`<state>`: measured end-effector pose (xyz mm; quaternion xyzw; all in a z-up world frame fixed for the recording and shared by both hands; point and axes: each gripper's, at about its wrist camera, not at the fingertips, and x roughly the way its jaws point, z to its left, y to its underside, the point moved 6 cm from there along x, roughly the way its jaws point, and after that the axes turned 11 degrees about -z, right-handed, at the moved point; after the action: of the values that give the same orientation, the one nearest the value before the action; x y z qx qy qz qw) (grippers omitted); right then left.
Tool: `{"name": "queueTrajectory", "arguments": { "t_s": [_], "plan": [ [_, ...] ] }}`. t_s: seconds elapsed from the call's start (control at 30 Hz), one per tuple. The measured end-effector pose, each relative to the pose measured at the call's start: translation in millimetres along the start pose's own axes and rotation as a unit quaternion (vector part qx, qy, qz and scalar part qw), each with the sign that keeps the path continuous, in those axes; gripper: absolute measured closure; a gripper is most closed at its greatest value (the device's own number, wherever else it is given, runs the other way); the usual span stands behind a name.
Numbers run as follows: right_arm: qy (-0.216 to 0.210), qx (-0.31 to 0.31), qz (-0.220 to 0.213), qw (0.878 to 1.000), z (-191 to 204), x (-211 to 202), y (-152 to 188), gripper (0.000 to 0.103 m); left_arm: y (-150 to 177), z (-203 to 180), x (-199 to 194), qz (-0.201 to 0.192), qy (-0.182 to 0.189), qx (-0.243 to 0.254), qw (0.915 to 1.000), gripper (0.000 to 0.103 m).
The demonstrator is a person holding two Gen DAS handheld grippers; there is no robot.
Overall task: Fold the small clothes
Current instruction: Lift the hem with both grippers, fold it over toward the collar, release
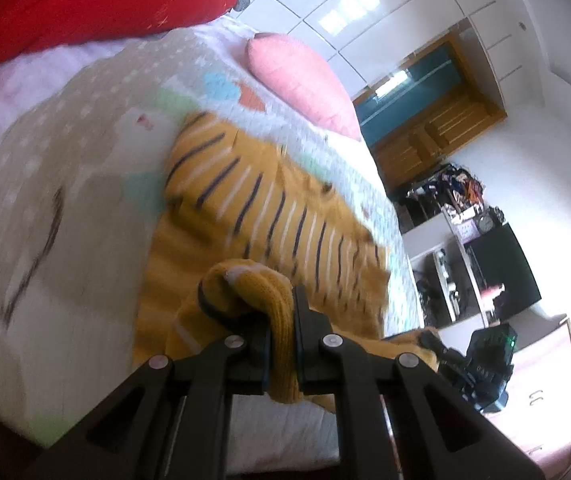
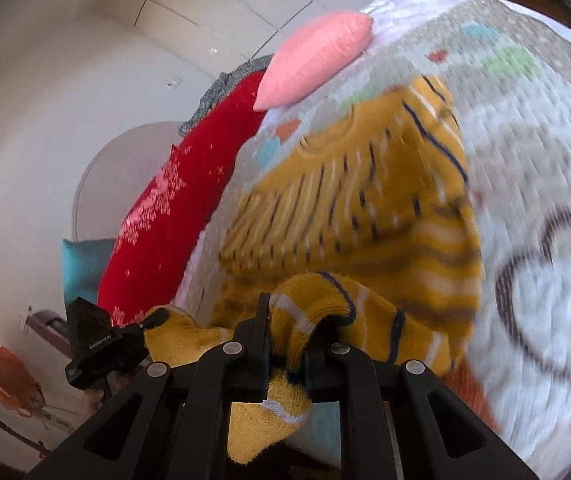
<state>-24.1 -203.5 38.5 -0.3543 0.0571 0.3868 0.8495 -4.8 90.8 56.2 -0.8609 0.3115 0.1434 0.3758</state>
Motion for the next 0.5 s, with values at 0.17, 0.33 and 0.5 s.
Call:
{"name": "queueTrajectory", "arguments": {
  "t_s": [0.17, 0.33, 0.5],
  "plan": [
    [0.031, -0.006, -0.006, 0.999, -14, 37, -41, 0.09, -44, 0, 65, 0.023, -0.024, 0.004, 0.9994, 0.095],
    [0.061, 0.007, 0.007, 0.998, -39, 79, -67, 0.087, -64, 9, 124, 0.056, -0.051, 0.004, 0.9971, 0.094],
    [0.038, 0.093, -0.013, 0.995, -71, 108, -99, 0.063, -90, 31, 158, 0.052, -0.023, -0.07, 0.9959, 0.074]
  ]
}}
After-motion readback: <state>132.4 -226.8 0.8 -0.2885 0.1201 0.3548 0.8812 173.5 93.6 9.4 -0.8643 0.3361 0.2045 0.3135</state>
